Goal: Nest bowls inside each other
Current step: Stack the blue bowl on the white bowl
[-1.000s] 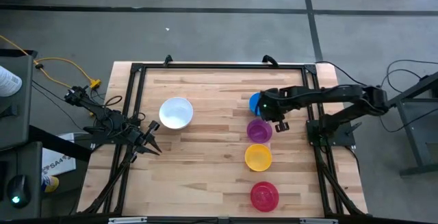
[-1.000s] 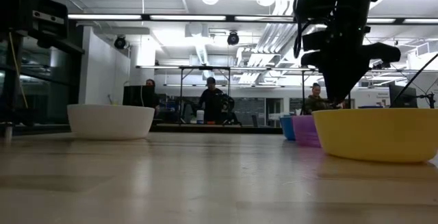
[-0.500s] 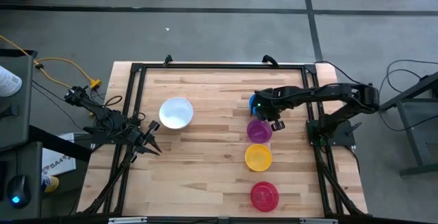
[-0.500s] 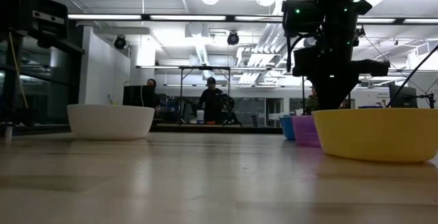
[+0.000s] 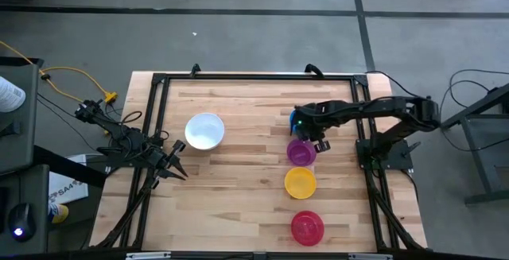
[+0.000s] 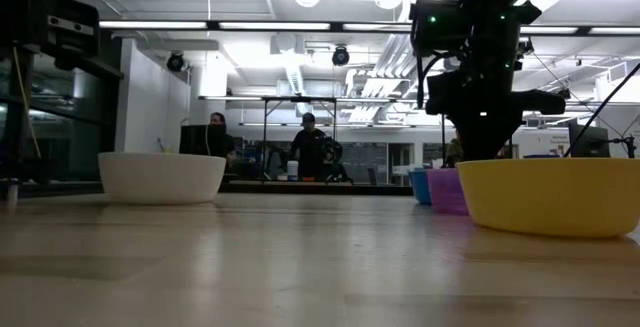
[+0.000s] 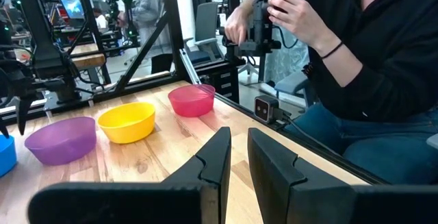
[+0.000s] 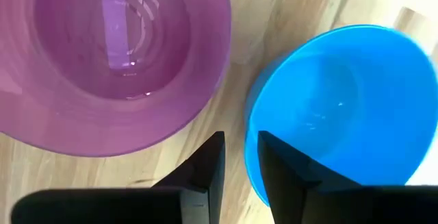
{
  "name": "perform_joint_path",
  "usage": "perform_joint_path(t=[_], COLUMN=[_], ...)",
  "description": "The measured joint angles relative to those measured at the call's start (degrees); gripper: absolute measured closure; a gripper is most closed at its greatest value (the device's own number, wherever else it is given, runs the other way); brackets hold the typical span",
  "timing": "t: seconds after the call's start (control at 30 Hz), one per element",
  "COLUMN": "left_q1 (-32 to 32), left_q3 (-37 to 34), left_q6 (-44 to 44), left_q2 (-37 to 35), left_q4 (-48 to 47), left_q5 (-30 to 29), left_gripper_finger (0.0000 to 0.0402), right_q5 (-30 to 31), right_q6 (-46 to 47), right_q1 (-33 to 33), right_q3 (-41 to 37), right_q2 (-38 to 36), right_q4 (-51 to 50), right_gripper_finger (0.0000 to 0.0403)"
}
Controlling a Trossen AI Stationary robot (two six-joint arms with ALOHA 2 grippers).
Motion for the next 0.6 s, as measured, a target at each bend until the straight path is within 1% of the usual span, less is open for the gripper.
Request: perform_joint_path(t=[0.2,0.6], left_q1=[0.0,0.0], left_q3=[0.0,0.0], left_q6=[0.0,0.0], left_q2=[0.0,0.0], left_q4=[0.0,0.0], left_q5=[0.0,0.0], left_gripper_finger=[0.0352,0.0352], right_q5=[0.1,0.1], right_q6=[0.3,0.6], right_q1=[-0.3,-0.3], right_q3=[0.0,0.0], right_q2=[1.7,1.8], right_q4=[1.4,2.5], right_gripper_finger=[0.0322,0.0322])
